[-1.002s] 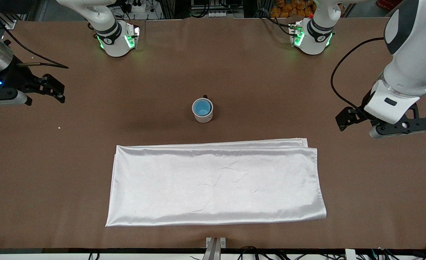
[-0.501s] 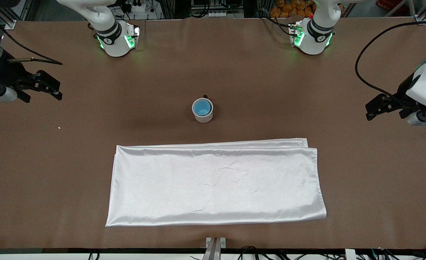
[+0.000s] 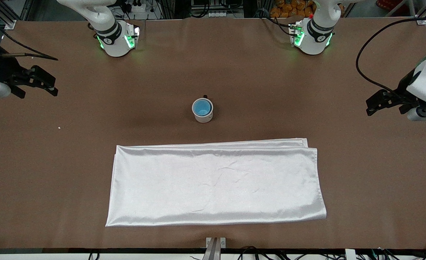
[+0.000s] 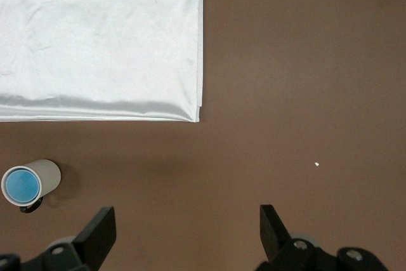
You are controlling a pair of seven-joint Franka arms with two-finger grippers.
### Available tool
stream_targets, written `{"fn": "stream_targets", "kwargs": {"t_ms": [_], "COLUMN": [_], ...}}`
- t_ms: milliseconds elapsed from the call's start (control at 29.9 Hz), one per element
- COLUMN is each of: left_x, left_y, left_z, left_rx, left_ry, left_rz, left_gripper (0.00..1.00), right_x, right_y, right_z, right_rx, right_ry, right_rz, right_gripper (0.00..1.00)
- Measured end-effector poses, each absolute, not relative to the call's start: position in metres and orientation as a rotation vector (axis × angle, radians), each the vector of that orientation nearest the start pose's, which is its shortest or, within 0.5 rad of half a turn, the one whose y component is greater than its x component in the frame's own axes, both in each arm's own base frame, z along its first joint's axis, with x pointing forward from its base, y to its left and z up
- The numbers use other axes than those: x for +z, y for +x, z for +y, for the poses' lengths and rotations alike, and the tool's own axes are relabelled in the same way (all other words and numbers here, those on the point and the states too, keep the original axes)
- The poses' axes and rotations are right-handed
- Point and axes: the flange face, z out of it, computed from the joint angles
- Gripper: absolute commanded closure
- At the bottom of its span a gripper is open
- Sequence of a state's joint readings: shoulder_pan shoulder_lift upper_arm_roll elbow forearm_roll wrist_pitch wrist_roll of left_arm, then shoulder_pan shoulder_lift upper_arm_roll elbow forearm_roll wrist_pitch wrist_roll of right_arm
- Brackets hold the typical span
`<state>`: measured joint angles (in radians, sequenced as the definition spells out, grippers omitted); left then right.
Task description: Place blue cup into white mug on table
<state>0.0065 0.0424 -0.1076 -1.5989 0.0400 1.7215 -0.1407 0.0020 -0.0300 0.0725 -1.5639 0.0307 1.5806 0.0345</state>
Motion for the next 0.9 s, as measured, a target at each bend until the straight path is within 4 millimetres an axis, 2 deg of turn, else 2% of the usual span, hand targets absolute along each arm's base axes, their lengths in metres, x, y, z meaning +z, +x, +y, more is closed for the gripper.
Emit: {"fn": "stream_targets", "kwargs": {"t_ms": [301, 902], "left_x": [0.610, 0.631], "left_y": [0.569, 0.554], "left_z": [-0.061, -0.060], "left_rx": [-0.121, -0.139], "left_ry": [-3.111, -3.106], "left_rz": [-0.036, -0.004], "left_gripper": [0.00, 0.00], "right_x": [0.644, 0.643], "right_y": [0.545, 0.544], "right_z": [0.044, 0.042], "right_rx": [-0.068, -0.045], "right_ry": [-3.117, -3.129], "right_rz": [-0.063, -0.063], "right_gripper": [0.00, 0.00]}}
